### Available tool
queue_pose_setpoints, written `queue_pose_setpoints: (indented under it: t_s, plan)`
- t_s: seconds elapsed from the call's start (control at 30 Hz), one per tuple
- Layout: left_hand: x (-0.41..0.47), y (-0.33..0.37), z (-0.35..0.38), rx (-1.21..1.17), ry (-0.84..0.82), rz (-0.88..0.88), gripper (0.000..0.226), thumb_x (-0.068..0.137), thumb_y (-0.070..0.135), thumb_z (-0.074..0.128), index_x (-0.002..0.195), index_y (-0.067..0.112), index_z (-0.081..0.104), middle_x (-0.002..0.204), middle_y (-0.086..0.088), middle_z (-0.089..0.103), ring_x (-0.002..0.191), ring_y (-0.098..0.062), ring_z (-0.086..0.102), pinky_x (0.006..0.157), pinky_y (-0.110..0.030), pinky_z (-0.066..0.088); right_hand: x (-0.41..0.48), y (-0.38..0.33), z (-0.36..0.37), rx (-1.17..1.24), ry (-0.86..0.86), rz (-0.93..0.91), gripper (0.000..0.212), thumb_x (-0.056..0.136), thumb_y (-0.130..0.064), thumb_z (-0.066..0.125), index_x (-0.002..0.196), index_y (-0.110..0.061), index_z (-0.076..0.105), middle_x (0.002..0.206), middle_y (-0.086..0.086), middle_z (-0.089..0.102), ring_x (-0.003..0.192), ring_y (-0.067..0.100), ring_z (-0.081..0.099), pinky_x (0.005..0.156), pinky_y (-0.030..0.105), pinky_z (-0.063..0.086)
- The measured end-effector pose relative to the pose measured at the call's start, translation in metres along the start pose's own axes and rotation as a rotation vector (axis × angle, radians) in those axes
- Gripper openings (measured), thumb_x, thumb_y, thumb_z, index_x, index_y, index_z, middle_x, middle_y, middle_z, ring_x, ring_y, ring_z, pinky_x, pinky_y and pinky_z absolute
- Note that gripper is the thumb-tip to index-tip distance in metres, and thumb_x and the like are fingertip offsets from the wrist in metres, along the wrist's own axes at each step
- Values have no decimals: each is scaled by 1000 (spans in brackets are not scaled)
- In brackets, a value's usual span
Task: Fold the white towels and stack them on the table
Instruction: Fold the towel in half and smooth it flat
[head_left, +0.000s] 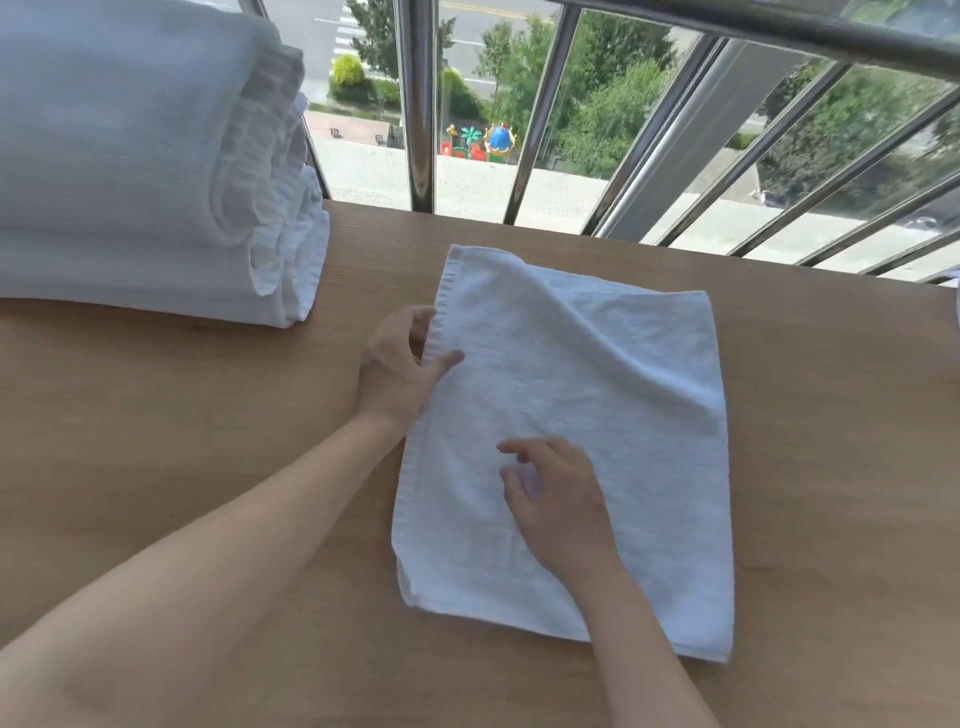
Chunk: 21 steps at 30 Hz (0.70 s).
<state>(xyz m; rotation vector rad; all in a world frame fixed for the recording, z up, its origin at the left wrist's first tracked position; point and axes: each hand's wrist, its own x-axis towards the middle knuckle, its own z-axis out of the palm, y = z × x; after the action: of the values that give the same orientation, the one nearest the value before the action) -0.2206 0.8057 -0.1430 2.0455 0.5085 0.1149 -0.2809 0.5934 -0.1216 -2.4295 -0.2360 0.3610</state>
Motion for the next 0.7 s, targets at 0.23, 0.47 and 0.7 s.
queue_pose_setpoints:
  t_s: [0.23,0.47,0.7]
  plan:
    - [-119,-32,-13,172,-106,47,53,79,28,85,126,18,62,131,12,52,122,-13,49,106,-29,40,-2,35,7,-415,-97,-120,50,103,-50,30,153,-48,30,165,-9,21,154,15,6,122,36,-2]
    - [-135,-21,-9,538,-67,251,36,79,12,84,114,16,75,137,-6,62,130,-28,53,101,-50,45,15,10,17,-511,-38,271,58,101,-44,16,154,-52,-5,166,-15,-7,151,15,-2,108,44,18]
    - [-135,4,31,484,-175,275,56,96,27,63,147,11,48,155,-7,43,146,-28,39,117,-44,30,31,-20,6,-294,-92,467,60,103,-36,28,160,-28,11,160,6,10,138,31,21,109,44,27]
